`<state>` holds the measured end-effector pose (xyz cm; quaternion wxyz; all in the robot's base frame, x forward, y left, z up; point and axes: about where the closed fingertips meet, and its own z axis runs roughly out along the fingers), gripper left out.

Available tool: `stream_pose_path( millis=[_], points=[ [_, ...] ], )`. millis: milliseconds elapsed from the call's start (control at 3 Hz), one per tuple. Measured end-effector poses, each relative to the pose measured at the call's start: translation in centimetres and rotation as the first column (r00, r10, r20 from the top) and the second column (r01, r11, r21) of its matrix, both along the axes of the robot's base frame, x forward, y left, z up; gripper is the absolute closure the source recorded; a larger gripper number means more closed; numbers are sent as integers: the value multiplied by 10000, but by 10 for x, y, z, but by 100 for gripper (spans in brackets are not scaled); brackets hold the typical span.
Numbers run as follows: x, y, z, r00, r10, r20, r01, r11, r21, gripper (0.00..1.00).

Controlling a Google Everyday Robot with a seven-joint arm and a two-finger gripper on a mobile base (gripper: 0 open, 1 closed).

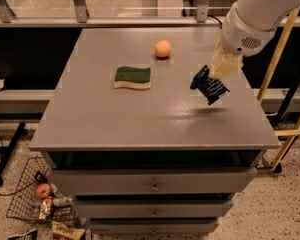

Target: Pick rxbar blueberry

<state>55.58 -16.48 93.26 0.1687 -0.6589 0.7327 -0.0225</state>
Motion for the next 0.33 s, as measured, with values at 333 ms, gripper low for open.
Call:
stream_pose_path(
  millis=[333],
  points=[
    [1,0,3,10000,9,73,-9,10000,31,100]
  ],
)
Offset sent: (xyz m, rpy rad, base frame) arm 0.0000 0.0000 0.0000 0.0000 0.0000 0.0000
